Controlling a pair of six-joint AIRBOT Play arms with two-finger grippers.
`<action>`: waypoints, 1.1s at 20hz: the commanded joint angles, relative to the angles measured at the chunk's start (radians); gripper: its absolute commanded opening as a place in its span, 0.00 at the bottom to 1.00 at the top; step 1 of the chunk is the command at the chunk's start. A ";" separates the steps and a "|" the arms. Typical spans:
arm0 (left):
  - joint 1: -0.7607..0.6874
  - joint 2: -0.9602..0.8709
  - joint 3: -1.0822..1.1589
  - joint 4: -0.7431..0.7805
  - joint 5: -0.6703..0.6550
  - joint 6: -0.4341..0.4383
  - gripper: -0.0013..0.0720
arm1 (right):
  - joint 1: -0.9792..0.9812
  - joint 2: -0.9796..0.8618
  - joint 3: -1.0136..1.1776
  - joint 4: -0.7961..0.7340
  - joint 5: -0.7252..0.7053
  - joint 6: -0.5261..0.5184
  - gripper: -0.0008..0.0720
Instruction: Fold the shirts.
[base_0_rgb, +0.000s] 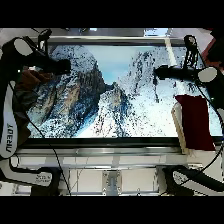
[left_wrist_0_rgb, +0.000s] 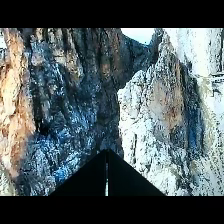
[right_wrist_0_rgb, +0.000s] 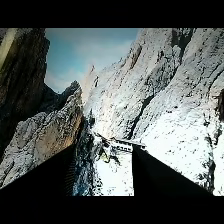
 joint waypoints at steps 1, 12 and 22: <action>0.001 0.000 0.000 0.005 0.004 0.001 0.03 | 0.001 -0.001 0.000 0.000 0.000 0.000 0.57; 0.139 -0.017 0.000 0.849 0.052 -0.162 0.75 | 0.001 -0.001 0.000 0.000 0.000 -0.002 0.57; 0.450 -0.294 0.000 0.716 0.114 -0.199 0.79 | 0.001 -0.001 0.000 0.003 0.005 -0.001 0.57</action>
